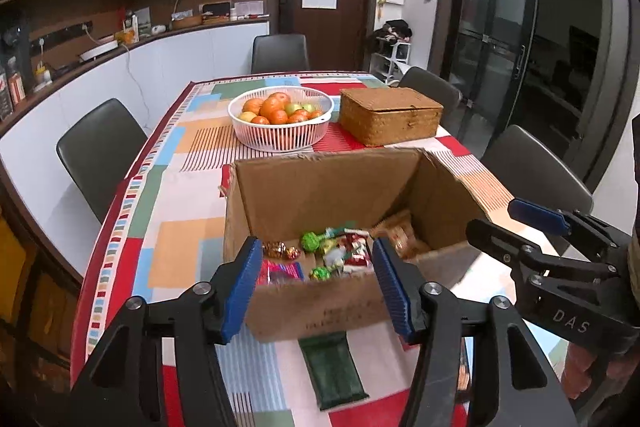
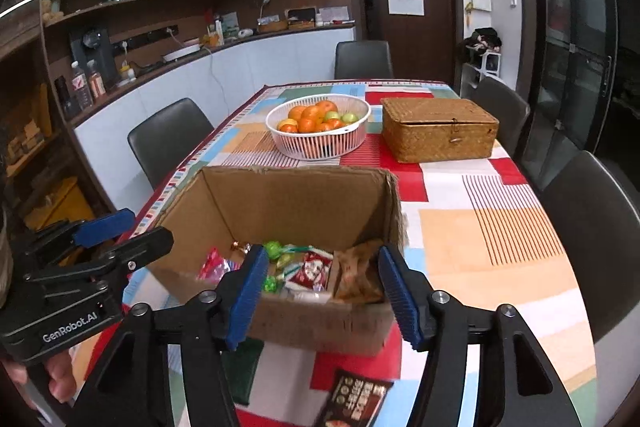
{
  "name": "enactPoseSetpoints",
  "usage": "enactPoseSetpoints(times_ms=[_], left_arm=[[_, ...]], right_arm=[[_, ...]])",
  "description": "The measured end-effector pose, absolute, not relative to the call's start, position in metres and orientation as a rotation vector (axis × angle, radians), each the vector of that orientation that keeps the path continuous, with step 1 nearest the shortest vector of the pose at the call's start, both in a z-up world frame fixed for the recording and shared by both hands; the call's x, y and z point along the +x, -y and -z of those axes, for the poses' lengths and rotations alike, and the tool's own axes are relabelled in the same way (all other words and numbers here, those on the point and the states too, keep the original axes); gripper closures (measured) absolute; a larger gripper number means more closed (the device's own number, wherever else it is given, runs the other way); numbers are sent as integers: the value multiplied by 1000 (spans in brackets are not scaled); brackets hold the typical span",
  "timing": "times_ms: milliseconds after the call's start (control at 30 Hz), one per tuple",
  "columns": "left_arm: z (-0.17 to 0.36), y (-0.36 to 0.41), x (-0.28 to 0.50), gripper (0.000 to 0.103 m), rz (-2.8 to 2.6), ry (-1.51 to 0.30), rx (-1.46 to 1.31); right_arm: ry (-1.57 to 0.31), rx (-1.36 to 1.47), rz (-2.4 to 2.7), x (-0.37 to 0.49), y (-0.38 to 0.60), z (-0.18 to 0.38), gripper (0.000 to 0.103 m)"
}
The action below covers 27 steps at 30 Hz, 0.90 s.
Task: Organize snacks
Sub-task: 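Grasp the dark green bar with left gripper while right grasps dark cracker pack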
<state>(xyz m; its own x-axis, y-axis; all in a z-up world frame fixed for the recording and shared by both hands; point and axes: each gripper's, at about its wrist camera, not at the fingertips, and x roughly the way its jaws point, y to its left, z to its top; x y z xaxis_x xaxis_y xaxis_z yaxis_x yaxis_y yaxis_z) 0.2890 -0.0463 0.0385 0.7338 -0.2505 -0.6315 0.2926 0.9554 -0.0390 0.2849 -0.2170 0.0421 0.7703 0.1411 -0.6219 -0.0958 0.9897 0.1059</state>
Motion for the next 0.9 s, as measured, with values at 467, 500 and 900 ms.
enactPoseSetpoints(times_ms=[467, 500, 900], left_arm=[[13, 44, 258, 43, 310, -804, 38], [20, 43, 259, 43, 312, -826, 28], [86, 49, 261, 43, 293, -984, 24]], right_arm=[[-790, 83, -94, 240, 220, 7, 34], [-801, 80, -92, 240, 220, 11, 34], [-949, 116, -45, 235, 222, 68, 34]])
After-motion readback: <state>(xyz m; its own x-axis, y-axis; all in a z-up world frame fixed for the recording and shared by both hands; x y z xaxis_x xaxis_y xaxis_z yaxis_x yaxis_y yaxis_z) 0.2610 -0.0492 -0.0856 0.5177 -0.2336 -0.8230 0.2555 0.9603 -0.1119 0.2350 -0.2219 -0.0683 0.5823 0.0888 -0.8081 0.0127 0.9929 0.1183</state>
